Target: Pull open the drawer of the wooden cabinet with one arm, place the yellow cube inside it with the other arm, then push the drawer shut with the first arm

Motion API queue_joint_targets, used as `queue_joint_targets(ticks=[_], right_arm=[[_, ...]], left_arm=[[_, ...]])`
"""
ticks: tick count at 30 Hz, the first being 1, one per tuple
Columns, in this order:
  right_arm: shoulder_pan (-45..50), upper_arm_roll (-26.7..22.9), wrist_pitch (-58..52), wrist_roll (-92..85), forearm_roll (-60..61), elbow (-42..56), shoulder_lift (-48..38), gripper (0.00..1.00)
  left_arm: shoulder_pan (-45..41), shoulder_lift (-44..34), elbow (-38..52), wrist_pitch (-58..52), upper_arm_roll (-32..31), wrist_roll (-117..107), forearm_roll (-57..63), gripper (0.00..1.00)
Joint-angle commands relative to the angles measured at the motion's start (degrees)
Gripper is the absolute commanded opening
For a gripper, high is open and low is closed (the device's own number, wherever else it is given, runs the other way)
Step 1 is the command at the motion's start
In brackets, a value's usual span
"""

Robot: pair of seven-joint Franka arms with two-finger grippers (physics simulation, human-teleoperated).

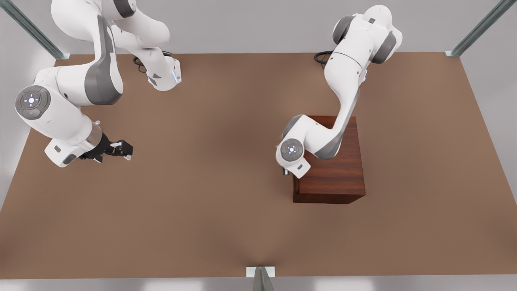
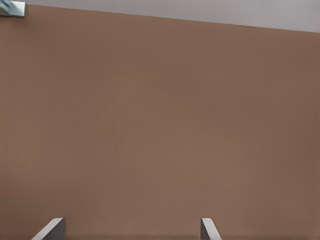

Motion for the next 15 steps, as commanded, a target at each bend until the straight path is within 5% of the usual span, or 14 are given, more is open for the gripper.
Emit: queue_joint_targets(ticks=[1, 8, 10, 13, 15], right_arm=[[0.28, 0.01, -0.04, -0.23, 0.03, 0.04, -0.07, 1.0], [0.11, 0.01, -0.04, -0.23, -0.15, 0.04, -0.07, 1.0], [0.2, 0.01, -0.04, -0.23, -0.15, 0.04, -0.07, 1.0], [0.28, 0.01, -0.04, -0.23, -0.15, 0.04, -0.07, 1.0], [0.37, 0.01, -0.04, -0.23, -0.15, 0.04, -0.07, 1.0]], left_arm=[[0.35, -0.09, 0.03, -1.57, 0.05, 3.13, 0.09, 0.21], [0.44, -0.88, 0.11, -2.36, -0.03, 3.48, -0.08, 0.21], [-0.87, -2.64, 0.73, -2.45, -0.82, 1.37, -1.23, 1.0], [-1.32, -8.34, 0.9, -4.99, -2.41, 4.77, -2.19, 1.0], [2.89, -11.95, 0.9, -10.44, -1.97, 37.6, -2.64, 1.0]])
